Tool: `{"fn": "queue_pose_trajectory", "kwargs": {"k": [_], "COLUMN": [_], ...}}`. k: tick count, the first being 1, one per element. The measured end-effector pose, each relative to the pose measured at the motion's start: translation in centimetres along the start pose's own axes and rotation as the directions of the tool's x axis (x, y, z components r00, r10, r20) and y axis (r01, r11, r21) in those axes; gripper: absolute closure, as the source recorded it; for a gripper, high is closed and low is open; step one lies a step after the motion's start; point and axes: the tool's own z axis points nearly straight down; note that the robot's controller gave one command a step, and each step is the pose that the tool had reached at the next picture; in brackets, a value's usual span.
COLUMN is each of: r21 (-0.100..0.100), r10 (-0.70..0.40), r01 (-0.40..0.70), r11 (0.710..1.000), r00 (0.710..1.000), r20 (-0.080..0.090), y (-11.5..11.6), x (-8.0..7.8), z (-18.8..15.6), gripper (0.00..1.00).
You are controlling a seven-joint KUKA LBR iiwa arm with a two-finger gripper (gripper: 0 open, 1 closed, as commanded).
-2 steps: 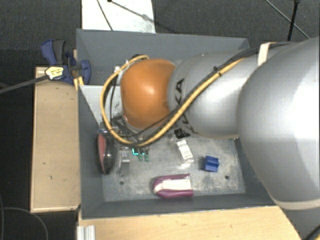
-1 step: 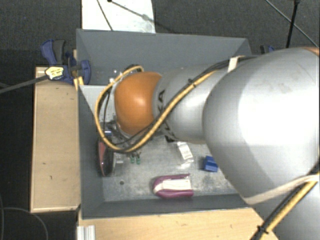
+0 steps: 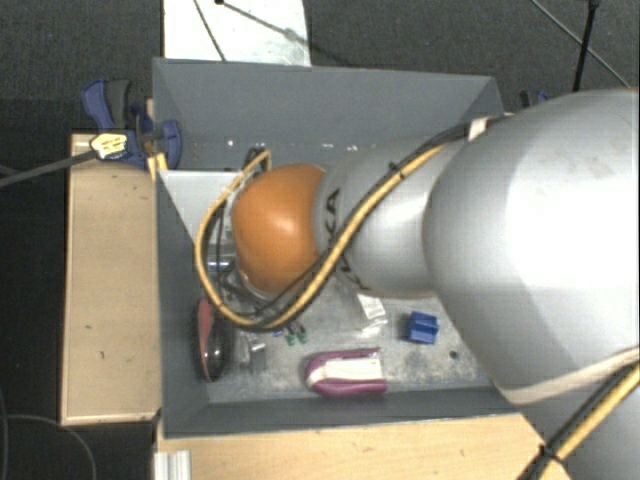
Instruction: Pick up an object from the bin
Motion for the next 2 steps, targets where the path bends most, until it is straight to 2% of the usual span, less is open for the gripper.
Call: {"fn": "queue_pose_trajectory", "kwargs": {"k": [1, 2], "r21": [-0.004, -0.017], "r10": [-0.477, -0.638], "r01": [0.477, 0.638], "r11": [0.879, 0.770], "r00": [0.879, 0.770], "r20": [-0.001, -0.006], "y": [0.5, 1.0], "x": [0.4, 3.5], "z": [0.2, 0.5], "gripper": [0.00, 0.00]}}
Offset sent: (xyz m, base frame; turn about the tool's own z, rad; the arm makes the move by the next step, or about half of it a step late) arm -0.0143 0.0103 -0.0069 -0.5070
